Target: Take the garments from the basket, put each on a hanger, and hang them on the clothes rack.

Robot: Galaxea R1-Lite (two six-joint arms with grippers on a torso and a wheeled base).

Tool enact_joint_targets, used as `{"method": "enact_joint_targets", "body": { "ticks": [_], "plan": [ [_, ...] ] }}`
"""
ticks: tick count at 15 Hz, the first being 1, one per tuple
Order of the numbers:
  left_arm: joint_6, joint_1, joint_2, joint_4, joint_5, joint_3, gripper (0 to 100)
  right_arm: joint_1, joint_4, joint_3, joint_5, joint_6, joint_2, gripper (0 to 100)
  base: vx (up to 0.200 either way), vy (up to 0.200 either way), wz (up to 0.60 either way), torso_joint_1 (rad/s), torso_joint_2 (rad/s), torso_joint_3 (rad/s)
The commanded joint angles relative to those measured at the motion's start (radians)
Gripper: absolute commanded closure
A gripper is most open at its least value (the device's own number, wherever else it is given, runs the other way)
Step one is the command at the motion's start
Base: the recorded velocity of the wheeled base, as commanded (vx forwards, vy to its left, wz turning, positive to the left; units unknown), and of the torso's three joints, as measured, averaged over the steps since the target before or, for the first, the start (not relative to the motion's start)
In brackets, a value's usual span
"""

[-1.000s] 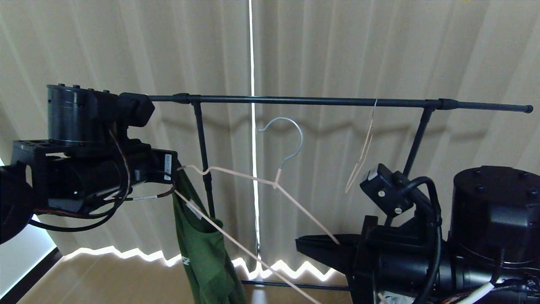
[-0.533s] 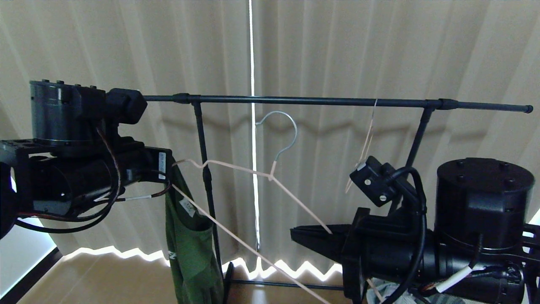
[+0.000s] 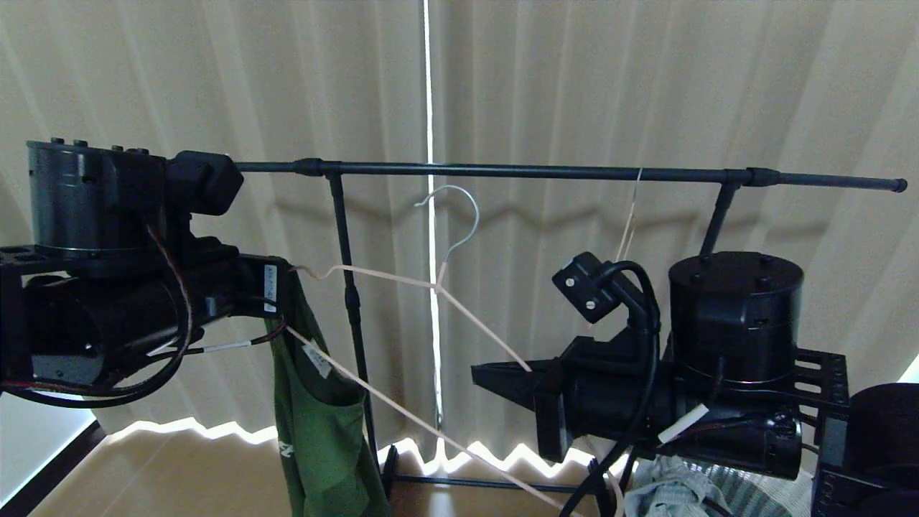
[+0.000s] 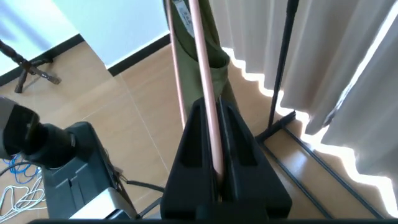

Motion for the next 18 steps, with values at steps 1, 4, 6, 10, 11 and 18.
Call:
{"method": "enact_joint_targets", "body": {
  "ticks": [1, 4, 6, 10, 11, 18],
  "plan": [
    [-0.001, -0.001, -0.008, -0.001, 0.004, -0.003, 100, 0.004, 0.007, -0.007, -0.004, 0.001, 0.043, 100, 0.0, 0.0, 0.0, 0.0, 0.0, 0.0],
    [0.001, 0.01, -0.008, -0.001, 0.007, -0.006, 100, 0.001, 0.016, -0.004, -0.099, -0.001, 0.041, 100, 0.0, 0.0, 0.0, 0.0, 0.0, 0.0],
    [0.005, 0.013, -0.021, 0.005, 0.009, 0.002, 100, -0.013, 0.016, -0.004, -0.127, -0.001, 0.041, 100, 0.0, 0.0, 0.0, 0.0, 0.0, 0.0],
    [0.012, 0.01, -0.047, 0.101, 0.021, -0.003, 100, -0.067, 0.015, -0.021, -0.173, -0.001, 0.05, 100, 0.0, 0.0, 0.0, 0.0, 0.0, 0.0],
    [0.012, 0.009, -0.055, 0.114, 0.021, -0.002, 100, -0.079, 0.015, -0.035, -0.18, -0.001, 0.055, 100, 0.0, 0.0, 0.0, 0.0, 0.0, 0.0],
    [-0.036, -0.076, -0.006, 0.132, 0.019, -0.049, 100, -0.074, 0.006, -0.078, -0.202, -0.001, 0.099, 100, 0.0, 0.0, 0.0, 0.0, 0.0, 0.0]
  ]
}}
